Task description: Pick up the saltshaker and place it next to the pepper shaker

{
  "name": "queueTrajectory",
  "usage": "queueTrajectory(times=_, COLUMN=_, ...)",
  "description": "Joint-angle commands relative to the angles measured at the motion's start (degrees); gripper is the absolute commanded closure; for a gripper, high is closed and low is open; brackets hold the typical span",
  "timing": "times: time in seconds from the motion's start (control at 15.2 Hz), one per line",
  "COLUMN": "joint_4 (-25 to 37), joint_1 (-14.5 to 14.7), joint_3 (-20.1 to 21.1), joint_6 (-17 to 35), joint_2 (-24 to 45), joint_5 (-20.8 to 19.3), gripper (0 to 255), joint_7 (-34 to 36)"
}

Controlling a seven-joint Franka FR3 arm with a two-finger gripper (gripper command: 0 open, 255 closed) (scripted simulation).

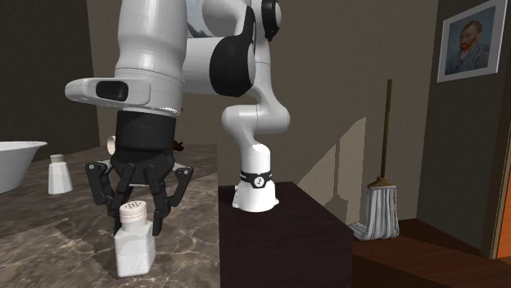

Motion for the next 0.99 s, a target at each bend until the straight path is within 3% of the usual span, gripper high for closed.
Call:
queueTrajectory(times=0.0, joint_4=0.0, joint_1=0.0, joint_3=0.0, joint_6=0.0, joint_2=0.0, joint_5=0.0, gripper=255, joint_7=0.0)
queueTrajectory(times=0.33, joint_4=0.0, joint_1=0.0, joint_3=0.0, joint_6=0.0, joint_2=0.0, joint_5=0.0, gripper=255, joint_7=0.0)
queueTrajectory(times=0.92, joint_4=2.8, joint_1=-0.1, joint_3=0.5, joint_6=-7.5, joint_2=-4.9, joint_5=-1.8, gripper=255, joint_7=1.1)
